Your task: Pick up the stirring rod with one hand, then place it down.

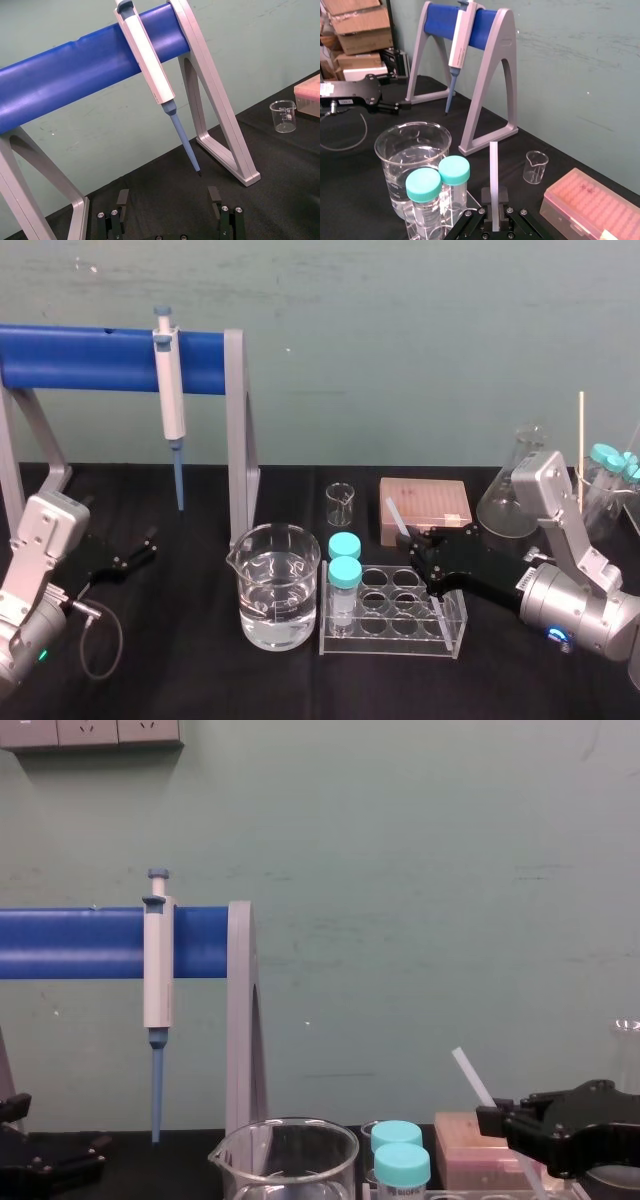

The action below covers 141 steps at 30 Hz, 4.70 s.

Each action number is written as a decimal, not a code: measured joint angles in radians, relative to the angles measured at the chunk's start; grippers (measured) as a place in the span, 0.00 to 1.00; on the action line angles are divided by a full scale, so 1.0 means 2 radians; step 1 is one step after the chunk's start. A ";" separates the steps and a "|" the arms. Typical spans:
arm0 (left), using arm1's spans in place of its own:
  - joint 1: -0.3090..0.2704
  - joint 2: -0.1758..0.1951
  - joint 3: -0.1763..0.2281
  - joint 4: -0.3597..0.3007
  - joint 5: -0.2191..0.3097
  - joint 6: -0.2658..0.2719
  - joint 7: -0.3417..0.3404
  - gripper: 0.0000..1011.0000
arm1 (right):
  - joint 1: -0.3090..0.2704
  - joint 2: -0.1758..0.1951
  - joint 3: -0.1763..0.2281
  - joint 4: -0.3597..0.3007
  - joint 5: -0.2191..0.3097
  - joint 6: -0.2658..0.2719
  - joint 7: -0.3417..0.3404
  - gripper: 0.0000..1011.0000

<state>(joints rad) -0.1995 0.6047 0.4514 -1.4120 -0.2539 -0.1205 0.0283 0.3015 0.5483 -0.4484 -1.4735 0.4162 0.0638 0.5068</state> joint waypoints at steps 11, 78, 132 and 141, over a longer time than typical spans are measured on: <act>0.000 0.000 0.000 0.000 0.000 0.000 0.000 0.99 | -0.021 -0.021 0.030 0.007 0.024 -0.066 0.011 0.07; 0.000 0.000 0.000 0.000 0.000 0.000 0.000 0.99 | -0.011 -0.032 0.100 -0.020 0.090 -0.148 0.047 0.07; 0.000 0.000 0.000 0.000 0.000 0.000 0.000 0.99 | -0.010 -0.028 0.095 -0.016 0.094 -0.145 0.053 0.07; 0.000 0.000 0.000 0.000 0.000 0.000 0.000 0.99 | -0.010 -0.027 0.096 -0.017 0.094 -0.144 0.052 0.07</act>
<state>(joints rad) -0.1995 0.6046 0.4514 -1.4120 -0.2539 -0.1205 0.0283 0.2816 0.4933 -0.2572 -1.5073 0.6046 -0.2245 0.6112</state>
